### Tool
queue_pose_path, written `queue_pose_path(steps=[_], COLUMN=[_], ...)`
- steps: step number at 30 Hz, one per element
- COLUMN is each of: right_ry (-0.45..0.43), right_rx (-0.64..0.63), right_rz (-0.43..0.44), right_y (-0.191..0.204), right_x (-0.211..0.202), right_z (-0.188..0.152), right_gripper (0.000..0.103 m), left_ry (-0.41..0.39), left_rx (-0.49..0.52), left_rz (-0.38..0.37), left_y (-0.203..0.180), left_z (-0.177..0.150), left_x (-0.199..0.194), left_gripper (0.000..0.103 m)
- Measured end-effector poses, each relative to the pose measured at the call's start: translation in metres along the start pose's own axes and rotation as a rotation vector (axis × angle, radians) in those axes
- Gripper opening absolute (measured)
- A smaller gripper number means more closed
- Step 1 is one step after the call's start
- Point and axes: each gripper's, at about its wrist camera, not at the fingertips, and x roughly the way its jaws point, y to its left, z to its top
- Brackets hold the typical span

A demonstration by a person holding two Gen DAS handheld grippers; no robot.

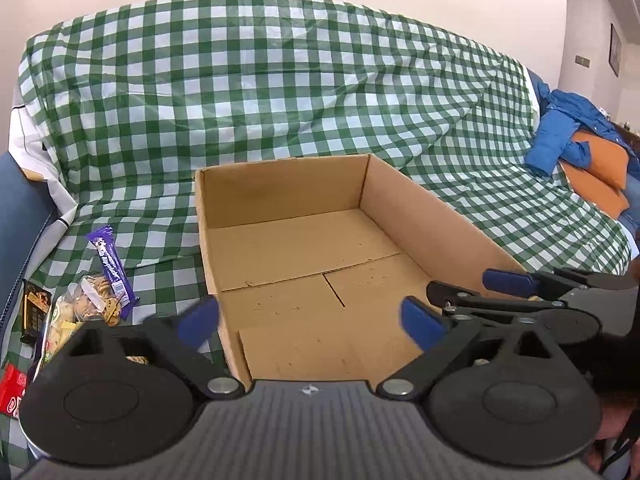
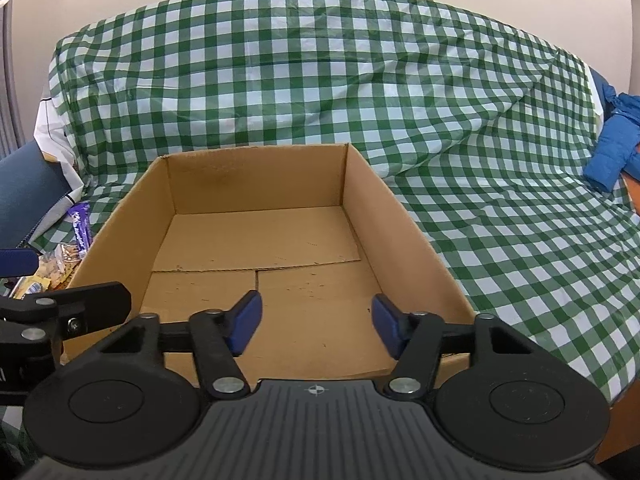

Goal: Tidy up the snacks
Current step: 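Move both tools from the box toward the snack pile, then grasp the white-purple tube snack with left tool while right tool grasps small red-gold candy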

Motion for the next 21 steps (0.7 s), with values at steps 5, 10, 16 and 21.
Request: queue_pose_path(steps=[5,10,16,21], right_ry=[-0.041,-0.052,-0.078,-0.104], right_rx=[-0.019,-0.080,-0.153,-0.224], right_rz=[0.033,0.053,0.122,0.220], right_y=[0.006,0.023,0.054,0.095], right_x=[-0.004,-0.010,-0.017,-0.027], right_z=[-0.002,-0.003,0.003,0.001], right_gripper=[0.057,0.057,0.057,0.055], left_ry=[-0.008,-0.025,-0.071,-0.140], left_rx=[0.009,-0.011,0.011,-0.015], left_rz=[0.026,0.004,0.022,0.078], left_y=[0.005,0.027,0.099,0.177], left_z=[0.000,0.008,0.041,0.015], left_x=[-0.004,-0.018,-0.035,-0.033], left_gripper=[0.042,0.026,0.027,0.023])
